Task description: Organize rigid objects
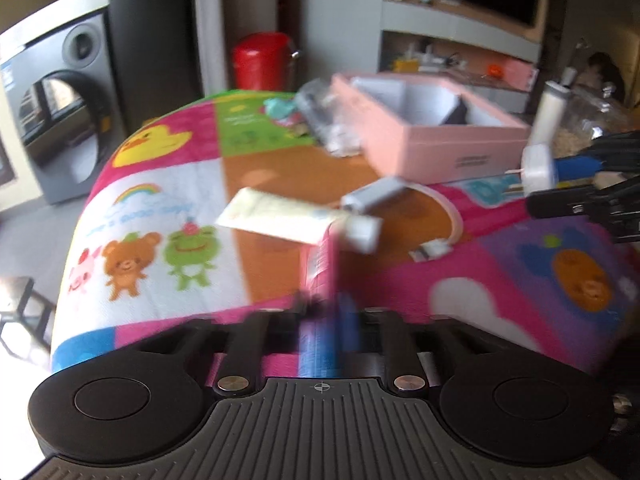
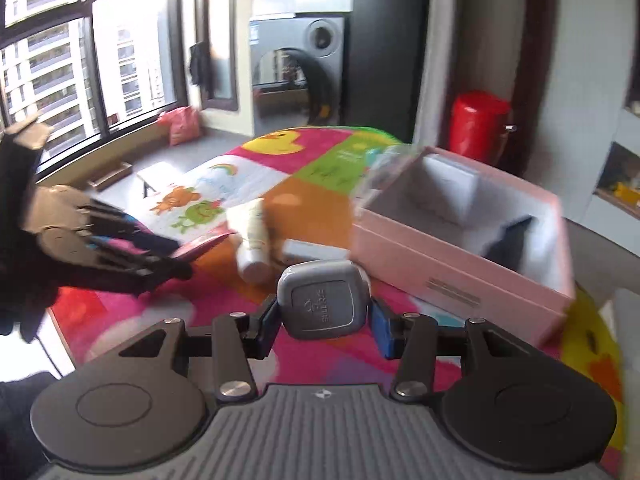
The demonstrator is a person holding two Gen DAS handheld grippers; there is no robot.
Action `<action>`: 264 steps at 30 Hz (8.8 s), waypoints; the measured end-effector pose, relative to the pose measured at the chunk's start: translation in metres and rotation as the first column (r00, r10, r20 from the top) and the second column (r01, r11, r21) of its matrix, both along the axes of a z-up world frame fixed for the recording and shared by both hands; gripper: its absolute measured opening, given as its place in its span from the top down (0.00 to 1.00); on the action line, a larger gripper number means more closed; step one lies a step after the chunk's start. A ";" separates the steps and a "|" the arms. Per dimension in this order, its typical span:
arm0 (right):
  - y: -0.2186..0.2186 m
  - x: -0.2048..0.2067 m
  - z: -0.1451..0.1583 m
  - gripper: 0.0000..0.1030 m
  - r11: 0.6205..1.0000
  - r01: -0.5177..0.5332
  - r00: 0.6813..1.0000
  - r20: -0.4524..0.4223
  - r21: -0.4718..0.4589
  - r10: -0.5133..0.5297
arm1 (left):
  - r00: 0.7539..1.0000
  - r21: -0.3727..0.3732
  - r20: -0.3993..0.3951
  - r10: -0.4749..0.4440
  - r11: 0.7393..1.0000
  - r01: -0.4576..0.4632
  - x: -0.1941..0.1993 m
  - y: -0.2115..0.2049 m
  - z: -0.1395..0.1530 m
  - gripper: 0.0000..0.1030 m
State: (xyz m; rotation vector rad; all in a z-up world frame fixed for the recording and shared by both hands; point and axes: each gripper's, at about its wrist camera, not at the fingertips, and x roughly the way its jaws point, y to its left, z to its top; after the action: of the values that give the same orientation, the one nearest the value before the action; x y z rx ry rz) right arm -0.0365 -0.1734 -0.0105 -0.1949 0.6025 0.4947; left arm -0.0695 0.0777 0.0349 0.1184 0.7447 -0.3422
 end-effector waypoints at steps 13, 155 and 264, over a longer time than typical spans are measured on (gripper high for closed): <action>-0.028 -0.015 -0.026 0.54 0.995 0.098 0.995 0.007 -0.018 -0.097 | 0.998 0.068 -0.039 -0.040 0.997 0.042 -0.001 -0.025 -0.006 0.79; -0.002 0.042 -0.059 0.62 0.956 0.202 0.979 0.083 -0.214 -0.188 | 0.991 -0.075 -0.035 0.131 0.988 -0.134 0.041 -0.023 -0.018 0.60; -0.038 0.092 0.042 0.37 0.964 0.255 0.966 0.031 0.079 -0.258 | 0.991 -0.265 -0.079 0.109 0.956 -0.126 0.095 -0.042 -0.005 0.74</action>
State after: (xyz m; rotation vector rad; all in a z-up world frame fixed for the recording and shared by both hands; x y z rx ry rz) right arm 0.0551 -0.2112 0.0311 -0.0543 0.5584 0.2605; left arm 0.0256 0.0355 0.0299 -0.1944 0.7582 -0.3316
